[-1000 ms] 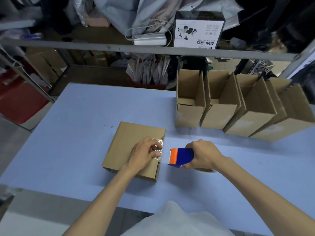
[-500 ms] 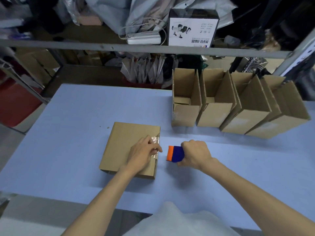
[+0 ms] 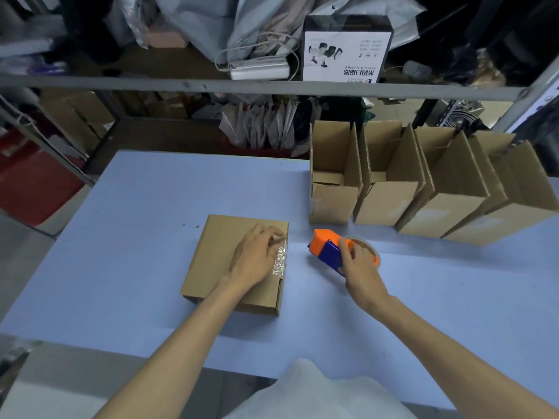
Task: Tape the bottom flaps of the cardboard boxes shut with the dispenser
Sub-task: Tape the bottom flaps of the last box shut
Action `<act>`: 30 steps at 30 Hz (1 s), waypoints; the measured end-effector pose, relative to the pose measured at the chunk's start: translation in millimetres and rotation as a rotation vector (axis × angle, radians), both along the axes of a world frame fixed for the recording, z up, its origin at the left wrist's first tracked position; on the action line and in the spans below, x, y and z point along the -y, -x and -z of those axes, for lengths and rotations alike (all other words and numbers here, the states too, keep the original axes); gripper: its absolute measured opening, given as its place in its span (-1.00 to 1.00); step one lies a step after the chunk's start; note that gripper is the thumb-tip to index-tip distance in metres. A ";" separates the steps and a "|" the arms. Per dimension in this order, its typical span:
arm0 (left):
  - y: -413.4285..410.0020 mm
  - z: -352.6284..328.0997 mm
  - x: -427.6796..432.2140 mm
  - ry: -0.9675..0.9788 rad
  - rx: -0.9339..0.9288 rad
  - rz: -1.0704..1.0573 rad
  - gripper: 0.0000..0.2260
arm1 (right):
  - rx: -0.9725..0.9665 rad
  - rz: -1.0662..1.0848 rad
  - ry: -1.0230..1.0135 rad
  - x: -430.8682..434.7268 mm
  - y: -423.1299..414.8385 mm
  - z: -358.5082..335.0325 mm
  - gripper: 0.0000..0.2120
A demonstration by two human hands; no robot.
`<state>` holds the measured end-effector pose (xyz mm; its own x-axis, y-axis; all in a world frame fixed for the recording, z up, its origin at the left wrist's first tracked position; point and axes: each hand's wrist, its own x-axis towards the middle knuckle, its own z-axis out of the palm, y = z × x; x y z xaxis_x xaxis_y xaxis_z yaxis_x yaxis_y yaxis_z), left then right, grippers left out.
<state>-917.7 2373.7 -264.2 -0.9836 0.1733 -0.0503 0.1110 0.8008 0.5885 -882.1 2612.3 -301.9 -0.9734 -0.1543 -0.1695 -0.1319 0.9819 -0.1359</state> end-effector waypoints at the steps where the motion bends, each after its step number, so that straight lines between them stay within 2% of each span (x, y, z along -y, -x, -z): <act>1: 5.7 -2.3 0.0 0.047 -0.016 0.011 -0.71 | 0.018 -0.010 -0.031 1.9 -1.3 5.6 -0.29; 3: 20.1 -7.0 -3.5 0.168 0.039 0.087 -0.55 | 0.067 -0.047 0.003 6.1 -3.1 14.1 -0.33; 5: 36.5 -9.4 -10.0 0.326 0.154 0.172 -0.41 | 0.113 -0.050 0.122 8.7 -7.3 16.8 -0.62; 6: 44.1 -9.6 -13.1 0.404 0.210 0.209 -0.37 | 0.073 -0.041 0.141 12.6 -9.0 15.2 -0.70; 7: 50.5 -9.3 -15.8 0.458 0.254 0.241 -0.34 | 0.063 0.031 0.213 14.4 -8.9 15.2 -0.68; 9: 59.0 -9.0 -19.3 0.470 0.290 0.282 -0.37 | 0.045 0.072 0.173 16.1 -11.5 16.4 -0.62; 10: 61.2 -8.5 -19.7 0.442 0.279 0.285 -0.39 | -0.019 0.079 0.142 18.7 -13.5 18.3 -0.51; 12: 61.5 -9.3 -17.7 0.349 0.241 0.258 -0.42 | -0.076 0.060 0.278 28.0 -20.6 13.1 -0.48; 14: 56.6 -13.8 -12.9 0.243 0.189 0.204 -0.42 | 0.034 0.085 0.452 43.8 -27.7 3.7 -0.57; 16: 48.5 -23.5 -8.9 0.160 0.088 0.168 -0.41 | 0.323 0.230 0.607 60.5 -31.3 -5.2 -0.49; 18: 38.9 -37.5 -5.2 0.083 -0.059 0.113 -0.42 | 0.573 0.412 0.919 75.5 -31.0 -21.9 -0.40; 19: 35.1 -45.6 -2.3 0.045 -0.140 0.063 -0.43 | 0.611 0.443 1.097 82.8 -30.6 -29.8 -0.40; 21: 28.6 -63.8 5.6 -0.027 -0.281 -0.058 -0.43 | 0.494 0.390 1.340 94.2 -27.1 -46.0 -0.44; 22: 24.8 -72.5 9.9 -0.064 -0.336 -0.122 -0.44 | 0.382 0.341 1.371 97.5 -23.2 -52.8 -0.48; 24: 15.1 -86.5 18.1 -0.125 -0.410 -0.238 -0.45 | 0.170 0.294 1.340 100.5 -14.0 -68.5 -0.54; 26: 4.5 -93.1 25.6 -0.163 -0.429 -0.301 -0.53 | 0.061 0.329 1.223 97.7 -6.4 -82.7 -0.56; 30: -17.8 -80.7 34.4 -0.337 -0.355 -0.325 -0.88 | -0.056 0.326 1.056 78.3 -3.1 -95.3 -0.62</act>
<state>-899.9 2339.3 -183.6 -0.9356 -0.1906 0.2973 0.1280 0.6015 0.7885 -879.0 2533.9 -206.7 -0.9958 0.0700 -0.0584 0.0800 0.3645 -0.9278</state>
